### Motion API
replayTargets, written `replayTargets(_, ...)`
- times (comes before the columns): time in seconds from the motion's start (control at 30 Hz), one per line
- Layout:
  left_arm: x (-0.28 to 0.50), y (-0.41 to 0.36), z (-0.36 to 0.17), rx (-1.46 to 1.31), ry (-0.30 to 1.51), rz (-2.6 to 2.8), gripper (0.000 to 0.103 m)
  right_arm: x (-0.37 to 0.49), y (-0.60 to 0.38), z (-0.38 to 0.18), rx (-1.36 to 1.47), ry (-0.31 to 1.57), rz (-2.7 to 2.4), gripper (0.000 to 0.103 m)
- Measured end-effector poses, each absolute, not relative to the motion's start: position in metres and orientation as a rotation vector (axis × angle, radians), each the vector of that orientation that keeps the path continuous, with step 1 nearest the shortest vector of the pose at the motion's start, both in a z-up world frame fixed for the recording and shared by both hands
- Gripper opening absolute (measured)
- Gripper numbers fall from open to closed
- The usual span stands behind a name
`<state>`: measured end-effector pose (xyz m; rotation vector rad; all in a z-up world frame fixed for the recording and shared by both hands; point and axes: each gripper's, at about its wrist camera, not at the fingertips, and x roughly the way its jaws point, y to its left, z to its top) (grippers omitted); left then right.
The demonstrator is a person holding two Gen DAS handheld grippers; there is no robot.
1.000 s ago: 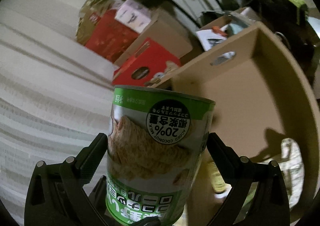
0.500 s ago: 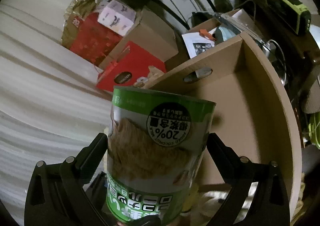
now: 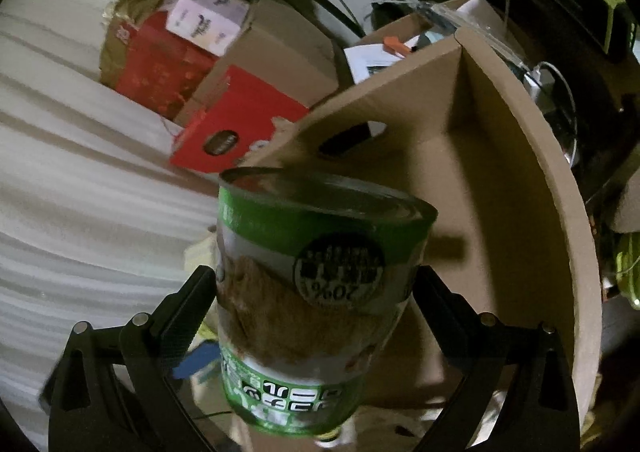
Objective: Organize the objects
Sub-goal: 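Lift the green can with the right tool and carry it over the box, then lower the green can into the box and open the right tool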
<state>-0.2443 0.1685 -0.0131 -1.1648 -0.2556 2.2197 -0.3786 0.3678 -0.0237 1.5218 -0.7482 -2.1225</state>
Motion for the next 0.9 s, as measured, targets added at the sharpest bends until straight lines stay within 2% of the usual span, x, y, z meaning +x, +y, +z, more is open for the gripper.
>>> replayTargets(0.2,-0.23,0.14,0.001,-1.131,-0.288,2.236,0.099,-0.385,0.348,-0.029,1.577,-0.598,-2.167,0.099)
replayTargets(0.37,-0.223,0.12,0.007,-1.122,-0.299,2.266,0.099,-0.391,0.316,-0.026,1.621,-0.351,-2.183,0.099)
replayTargets(0.47,-0.222,0.113,0.006,-1.136,-0.301,2.276,0.099,-0.394,0.299,-0.029,1.65,-0.266,-2.189,0.098)
replayTargets(0.53,-0.22,0.111,0.005,-1.14,-0.279,2.295,0.099,-0.395,0.295,-0.032,1.646,-0.281,-2.184,0.093)
replayTargets(0.73,-0.213,0.104,0.001,-1.162,-0.231,2.327,0.099,-0.393,0.303,-0.028,1.594,-0.418,-2.196,0.093)
replayTargets(0.9,-0.213,0.089,0.003,-1.177,-0.279,2.336,0.1,-0.377,0.305,-0.005,1.508,-0.431,-2.252,0.093)
